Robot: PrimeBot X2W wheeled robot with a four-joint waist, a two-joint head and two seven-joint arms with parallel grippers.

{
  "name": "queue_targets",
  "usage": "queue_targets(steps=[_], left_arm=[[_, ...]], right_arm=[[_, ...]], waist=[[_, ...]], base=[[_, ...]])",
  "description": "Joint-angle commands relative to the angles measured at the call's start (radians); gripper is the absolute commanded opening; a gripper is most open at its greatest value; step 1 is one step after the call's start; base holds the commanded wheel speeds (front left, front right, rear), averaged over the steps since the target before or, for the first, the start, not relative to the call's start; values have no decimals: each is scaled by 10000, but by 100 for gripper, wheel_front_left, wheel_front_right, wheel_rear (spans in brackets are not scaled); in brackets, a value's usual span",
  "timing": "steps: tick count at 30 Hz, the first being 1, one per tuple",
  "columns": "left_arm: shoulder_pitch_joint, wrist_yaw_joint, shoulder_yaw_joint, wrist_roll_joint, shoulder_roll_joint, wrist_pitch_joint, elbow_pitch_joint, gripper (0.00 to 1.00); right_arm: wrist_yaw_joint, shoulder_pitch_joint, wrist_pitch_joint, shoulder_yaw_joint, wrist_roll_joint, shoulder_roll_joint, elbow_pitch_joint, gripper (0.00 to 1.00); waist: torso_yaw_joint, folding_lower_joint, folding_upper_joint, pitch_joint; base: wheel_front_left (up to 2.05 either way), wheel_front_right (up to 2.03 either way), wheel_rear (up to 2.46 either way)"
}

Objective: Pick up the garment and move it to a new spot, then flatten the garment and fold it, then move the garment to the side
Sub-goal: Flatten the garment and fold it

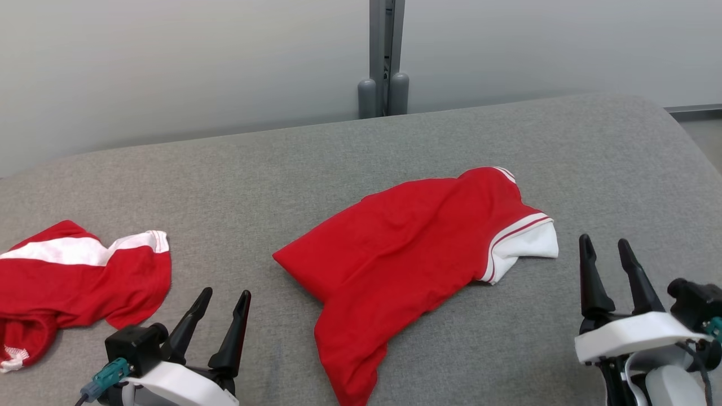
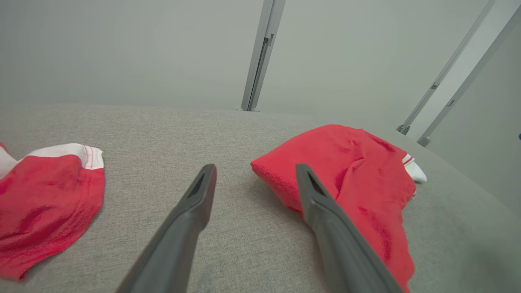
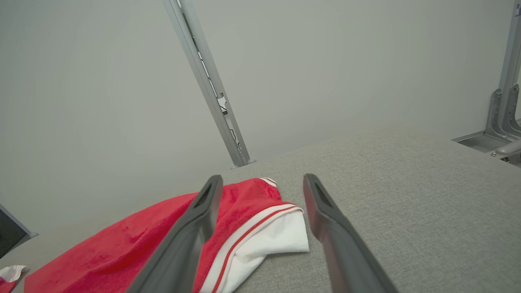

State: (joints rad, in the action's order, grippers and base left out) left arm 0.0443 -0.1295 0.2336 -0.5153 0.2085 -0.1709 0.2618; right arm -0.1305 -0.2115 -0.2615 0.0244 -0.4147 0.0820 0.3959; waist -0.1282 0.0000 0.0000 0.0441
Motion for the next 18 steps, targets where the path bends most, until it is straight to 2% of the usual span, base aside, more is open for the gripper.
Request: queue_targets(steps=[1, 7, 11, 12, 13, 18], left_arm=[[-91, 3, -9, -93, 61, 48, -75, 100], [-141, 47, 69, -194, 183, 404, -274, 100], [-128, 7, 429, -570, 236, 1086, -410, 100], [-95, -2, 624, -686, 306, 1433, -396, 100], [-7, -10, 1115, -938, 441, 2300, -350, 100], [358, -14, 2393, -2037, 1007, 4158, -530, 100]], right_arm=[[-5, 163, -52, -80, 66, -30, -148, 100], [-5, 514, -54, -31, 334, -245, -461, 100], [-5, 483, -53, 76, 457, -280, -484, 100], [-5, 468, -54, 101, 490, -284, -490, 100], [-5, 432, -53, 157, 525, -292, -500, 100], [-5, 304, -53, 442, 324, -294, -581, 100]], waist=[[-60, 0, 0, -7], [-273, 0, 0, 12], [-369, 0, 0, 49], [-396, 0, 0, 80], [-456, 0, 0, 144], [-719, 0, 0, 440]], base=[[0, 0, 0], [0, 0, 0], [0, 0, 0], [0, 0, 0], [0, 0, 0], [0, 0, 0]])
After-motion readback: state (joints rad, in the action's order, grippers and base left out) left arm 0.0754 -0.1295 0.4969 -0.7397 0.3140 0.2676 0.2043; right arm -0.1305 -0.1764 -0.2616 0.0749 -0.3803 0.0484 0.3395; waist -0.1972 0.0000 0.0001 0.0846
